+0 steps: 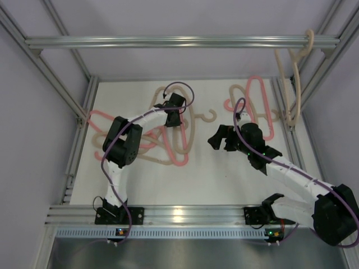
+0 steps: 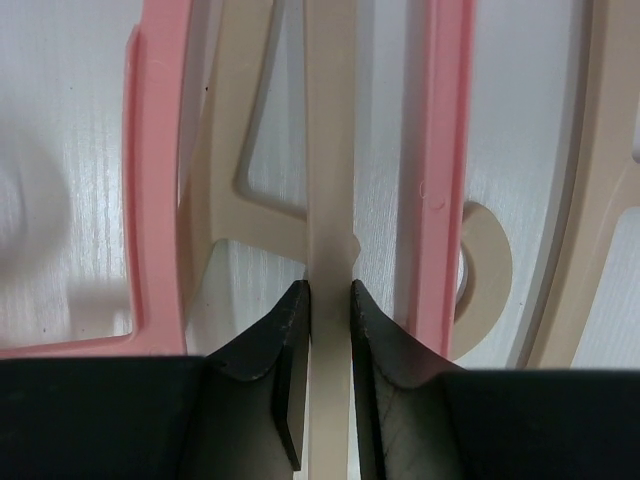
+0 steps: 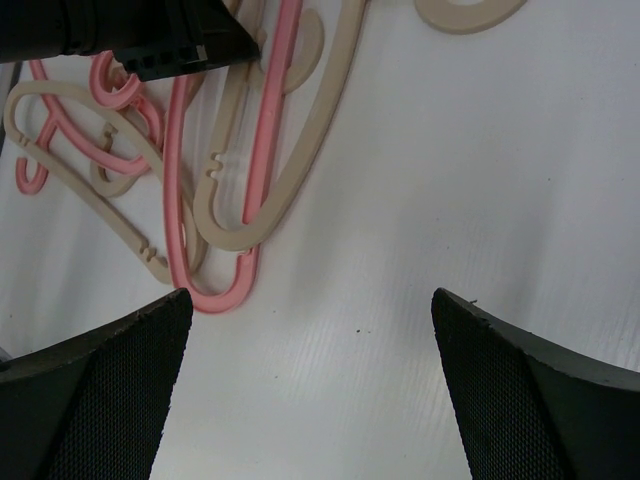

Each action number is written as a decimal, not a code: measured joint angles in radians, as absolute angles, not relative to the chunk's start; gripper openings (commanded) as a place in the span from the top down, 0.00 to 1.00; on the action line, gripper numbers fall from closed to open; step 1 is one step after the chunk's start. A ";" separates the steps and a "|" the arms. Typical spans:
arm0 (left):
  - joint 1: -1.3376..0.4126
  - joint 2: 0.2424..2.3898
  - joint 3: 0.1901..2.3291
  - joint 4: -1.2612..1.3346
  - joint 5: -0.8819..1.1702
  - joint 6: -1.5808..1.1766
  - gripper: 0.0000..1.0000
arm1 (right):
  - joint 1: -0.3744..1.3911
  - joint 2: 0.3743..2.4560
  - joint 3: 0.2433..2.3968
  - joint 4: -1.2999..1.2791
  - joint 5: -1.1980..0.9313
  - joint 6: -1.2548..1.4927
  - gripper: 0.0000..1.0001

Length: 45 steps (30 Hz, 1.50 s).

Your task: Organize the hangers

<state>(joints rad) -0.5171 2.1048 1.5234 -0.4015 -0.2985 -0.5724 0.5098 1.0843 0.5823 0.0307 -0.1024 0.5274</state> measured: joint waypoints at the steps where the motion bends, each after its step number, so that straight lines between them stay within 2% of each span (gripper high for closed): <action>1: -0.517 2.100 1.521 -0.405 -0.295 -0.575 1.00 | 0.510 1.084 0.582 0.031 -0.102 0.527 0.01; 13: -0.517 1.988 1.473 -0.405 -0.265 -0.623 1.00 | 0.510 1.084 0.582 0.035 -0.110 0.536 0.01; 21: -0.517 1.780 1.274 -0.289 -0.197 -0.712 1.00 | 0.526 1.104 0.588 0.099 -0.133 0.621 0.01; 29: -0.517 1.569 1.081 -0.105 -0.126 -0.819 1.00 | 0.574 1.234 0.678 0.163 -0.133 0.671 0.05; 36: -0.522 1.503 0.995 0.002 -0.063 -0.889 1.00 | 0.609 1.296 0.769 0.233 -0.133 0.684 0.23; 41: -0.525 1.485 0.946 0.064 -0.033 -0.931 1.00 | 0.643 1.341 0.805 0.258 -0.130 0.682 0.38; 44: -0.525 1.468 0.911 0.109 -0.019 -0.961 1.00 | 0.665 1.363 0.808 0.262 -0.125 0.680 0.52; 45: -0.525 1.461 0.898 0.125 -0.017 -0.971 1.00 | 0.669 1.367 0.808 0.262 -0.124 0.678 0.61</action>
